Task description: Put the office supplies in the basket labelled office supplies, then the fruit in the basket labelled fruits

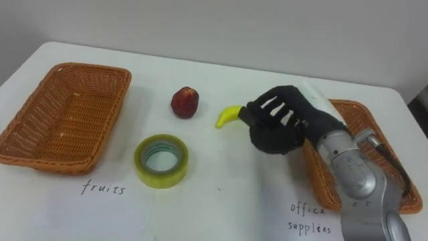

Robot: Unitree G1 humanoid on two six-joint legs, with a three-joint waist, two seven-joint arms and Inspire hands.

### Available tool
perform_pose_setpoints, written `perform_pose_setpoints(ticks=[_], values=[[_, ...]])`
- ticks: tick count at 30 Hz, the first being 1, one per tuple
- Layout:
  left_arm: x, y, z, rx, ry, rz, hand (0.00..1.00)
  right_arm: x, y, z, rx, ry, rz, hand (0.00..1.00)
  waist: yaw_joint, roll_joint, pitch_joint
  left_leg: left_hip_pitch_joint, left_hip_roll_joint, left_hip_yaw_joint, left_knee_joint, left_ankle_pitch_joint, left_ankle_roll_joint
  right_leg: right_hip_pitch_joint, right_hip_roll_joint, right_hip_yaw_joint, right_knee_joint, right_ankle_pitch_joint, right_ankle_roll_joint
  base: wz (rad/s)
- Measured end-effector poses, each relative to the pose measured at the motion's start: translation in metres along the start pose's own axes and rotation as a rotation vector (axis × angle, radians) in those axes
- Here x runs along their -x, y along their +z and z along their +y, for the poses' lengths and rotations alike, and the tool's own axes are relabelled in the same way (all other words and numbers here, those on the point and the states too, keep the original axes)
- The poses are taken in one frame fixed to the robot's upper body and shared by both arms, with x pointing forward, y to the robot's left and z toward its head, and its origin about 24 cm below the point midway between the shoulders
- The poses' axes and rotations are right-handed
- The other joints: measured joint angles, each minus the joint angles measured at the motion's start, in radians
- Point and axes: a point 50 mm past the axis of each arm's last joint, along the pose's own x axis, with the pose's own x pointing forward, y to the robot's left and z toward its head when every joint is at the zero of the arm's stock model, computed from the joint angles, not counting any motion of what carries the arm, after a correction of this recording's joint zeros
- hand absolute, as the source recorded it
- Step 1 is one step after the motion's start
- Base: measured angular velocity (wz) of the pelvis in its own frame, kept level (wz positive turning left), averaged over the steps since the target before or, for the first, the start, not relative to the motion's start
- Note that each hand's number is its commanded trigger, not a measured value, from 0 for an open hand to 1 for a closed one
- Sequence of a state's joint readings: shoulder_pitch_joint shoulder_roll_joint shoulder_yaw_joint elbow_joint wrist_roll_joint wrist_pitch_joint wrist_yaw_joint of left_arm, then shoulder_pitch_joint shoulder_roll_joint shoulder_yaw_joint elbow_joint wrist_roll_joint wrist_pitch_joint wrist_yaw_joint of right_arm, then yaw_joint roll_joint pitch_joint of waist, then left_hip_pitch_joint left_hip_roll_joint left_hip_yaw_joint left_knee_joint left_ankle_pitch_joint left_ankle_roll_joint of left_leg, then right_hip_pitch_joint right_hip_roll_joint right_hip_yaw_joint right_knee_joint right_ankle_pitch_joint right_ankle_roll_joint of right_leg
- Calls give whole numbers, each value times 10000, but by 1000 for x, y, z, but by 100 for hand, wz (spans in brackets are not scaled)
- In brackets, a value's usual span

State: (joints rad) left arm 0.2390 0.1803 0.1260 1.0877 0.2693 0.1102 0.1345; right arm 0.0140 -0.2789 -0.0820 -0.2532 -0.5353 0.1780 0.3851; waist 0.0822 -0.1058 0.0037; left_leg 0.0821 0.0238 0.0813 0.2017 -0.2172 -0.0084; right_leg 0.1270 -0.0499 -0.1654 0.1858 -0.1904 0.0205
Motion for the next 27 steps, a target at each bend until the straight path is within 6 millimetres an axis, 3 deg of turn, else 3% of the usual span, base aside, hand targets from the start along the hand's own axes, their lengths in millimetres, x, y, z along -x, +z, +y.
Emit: perform_pose_setpoints(ticks=[7,15,27], values=[[0,-8,-4,241,-545,335,0,2,-1,-10,-223,-728,-91,100,-49,-128,-31,-78,2,-5,27,0,0,-84,0,-16,4,1,1,0],[0,-12,-1,795,-501,524,0,9,-4,-33,-371,-2638,-100,100,-81,-137,-35,-66,1,10,17,1,1,-105,-1,-7,3,1,2,0],[0,-16,0,923,-441,614,0,10,-8,-39,-1069,-3895,-394,100,-442,-128,-14,-41,2,-7,-40,0,0,-70,-2,-16,4,0,2,0]])
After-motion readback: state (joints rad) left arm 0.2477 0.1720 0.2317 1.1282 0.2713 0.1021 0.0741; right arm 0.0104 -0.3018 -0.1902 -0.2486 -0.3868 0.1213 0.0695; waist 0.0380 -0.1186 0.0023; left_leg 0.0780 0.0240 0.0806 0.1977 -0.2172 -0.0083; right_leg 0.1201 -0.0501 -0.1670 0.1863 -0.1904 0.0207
